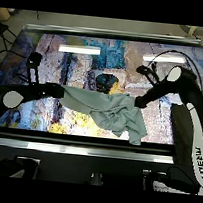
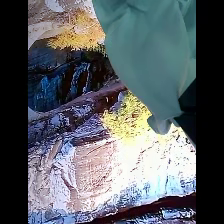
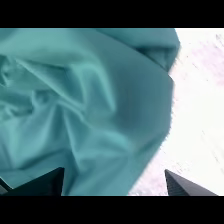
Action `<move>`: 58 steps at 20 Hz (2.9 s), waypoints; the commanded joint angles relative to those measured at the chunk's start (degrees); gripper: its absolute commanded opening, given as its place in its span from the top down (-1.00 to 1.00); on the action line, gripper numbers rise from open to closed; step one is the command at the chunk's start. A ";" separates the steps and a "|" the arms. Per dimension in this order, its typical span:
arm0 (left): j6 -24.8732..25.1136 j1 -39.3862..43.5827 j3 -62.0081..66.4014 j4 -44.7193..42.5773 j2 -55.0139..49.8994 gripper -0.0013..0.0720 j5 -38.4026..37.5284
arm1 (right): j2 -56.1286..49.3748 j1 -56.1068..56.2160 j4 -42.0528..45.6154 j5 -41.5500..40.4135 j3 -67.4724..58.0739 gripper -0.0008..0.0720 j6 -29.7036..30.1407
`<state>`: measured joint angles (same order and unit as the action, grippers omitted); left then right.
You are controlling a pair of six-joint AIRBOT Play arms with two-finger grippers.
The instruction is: Fold the shirts.
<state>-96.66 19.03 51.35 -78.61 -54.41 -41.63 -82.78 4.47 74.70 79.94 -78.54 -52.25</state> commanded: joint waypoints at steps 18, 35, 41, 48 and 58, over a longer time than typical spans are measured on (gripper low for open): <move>1.73 -5.86 9.11 -0.13 5.01 0.89 -4.90 | 4.31 2.47 6.60 2.71 5.05 0.92 -1.95; -1.53 -27.21 42.64 -0.13 20.04 0.89 -0.42 | 36.17 2.47 22.53 3.08 -24.79 0.92 -12.68; -1.31 -27.10 36.28 -0.33 10.51 0.89 -6.56 | 20.70 2.47 18.16 20.13 -16.81 0.92 -13.11; 5.81 -25.57 20.57 -0.28 -11.85 0.89 0.70 | -3.45 2.47 5.86 -23.45 3.82 0.92 -16.02; 4.55 -23.74 21.22 12.83 -28.89 -0.20 0.59 | -10.80 0.59 -2.14 -36.92 1.79 -0.26 -23.47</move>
<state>-91.05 -5.08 72.27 -69.23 -81.06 -40.12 -93.30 6.37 74.35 44.23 -75.90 -76.49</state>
